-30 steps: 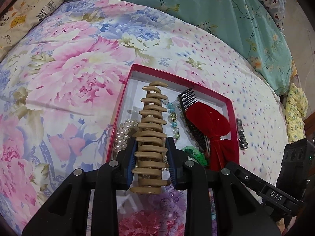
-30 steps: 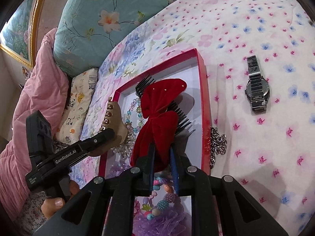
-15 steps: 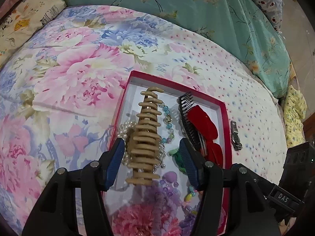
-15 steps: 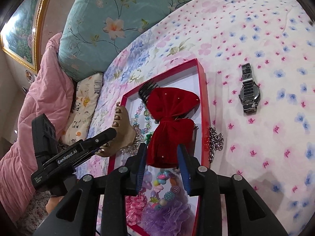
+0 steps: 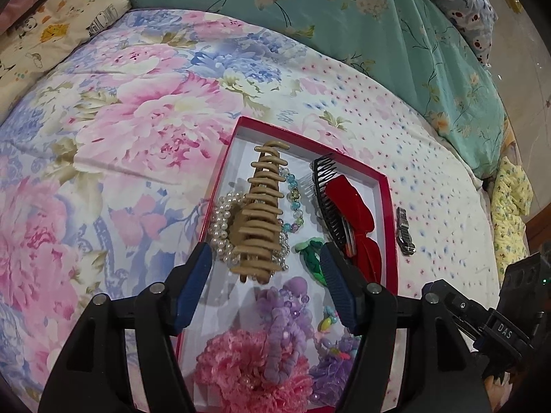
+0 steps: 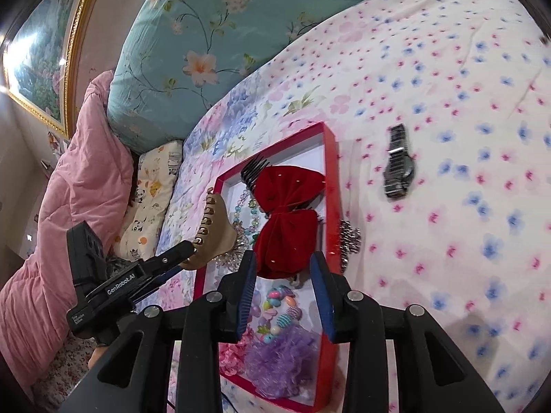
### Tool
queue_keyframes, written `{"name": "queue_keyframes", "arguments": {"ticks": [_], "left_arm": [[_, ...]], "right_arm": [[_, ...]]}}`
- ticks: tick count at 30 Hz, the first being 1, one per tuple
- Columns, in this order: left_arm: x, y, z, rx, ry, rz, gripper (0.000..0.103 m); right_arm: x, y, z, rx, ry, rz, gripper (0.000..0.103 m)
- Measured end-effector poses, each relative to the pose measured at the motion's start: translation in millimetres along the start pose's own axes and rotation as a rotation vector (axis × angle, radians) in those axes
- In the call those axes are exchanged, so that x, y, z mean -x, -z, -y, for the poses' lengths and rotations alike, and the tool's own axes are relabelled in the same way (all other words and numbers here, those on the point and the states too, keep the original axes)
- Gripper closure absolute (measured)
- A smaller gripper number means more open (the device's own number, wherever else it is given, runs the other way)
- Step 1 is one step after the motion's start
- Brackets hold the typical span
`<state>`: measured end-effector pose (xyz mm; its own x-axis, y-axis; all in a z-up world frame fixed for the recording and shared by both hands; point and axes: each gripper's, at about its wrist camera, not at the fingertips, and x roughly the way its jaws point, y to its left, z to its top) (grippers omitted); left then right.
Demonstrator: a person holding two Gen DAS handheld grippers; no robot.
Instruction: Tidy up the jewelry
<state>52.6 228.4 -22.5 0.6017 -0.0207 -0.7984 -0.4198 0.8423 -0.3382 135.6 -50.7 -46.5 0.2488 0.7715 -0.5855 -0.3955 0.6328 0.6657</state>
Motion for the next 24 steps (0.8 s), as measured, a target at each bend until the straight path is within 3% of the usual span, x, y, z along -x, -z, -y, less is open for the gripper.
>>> {"name": "queue_keyframes", "arguments": {"ticks": [10, 13, 18, 24], "left_arm": [[17.5, 20.0, 3.1, 0.025, 0.041, 0.001, 0.038], [23.2, 30.3, 3.1, 0.043, 0.051, -0.007, 0.027], [39.6, 51.8, 1.4, 0.067, 0.050, -0.002, 0.025], [62.4, 74.2, 4.4, 0.018, -0.063, 0.007, 0.019]], "right_arm": [[18.4, 8.3, 12.6, -0.024, 0.000, 0.000, 0.066], [23.7, 12.2, 13.7, -0.036, -0.011, -0.002, 0.062], [34.0, 22.5, 9.1, -0.020, -0.022, 0.000, 0.058], [52.4, 39.6, -17.3, 0.179, 0.025, 0.011, 0.048]]}}
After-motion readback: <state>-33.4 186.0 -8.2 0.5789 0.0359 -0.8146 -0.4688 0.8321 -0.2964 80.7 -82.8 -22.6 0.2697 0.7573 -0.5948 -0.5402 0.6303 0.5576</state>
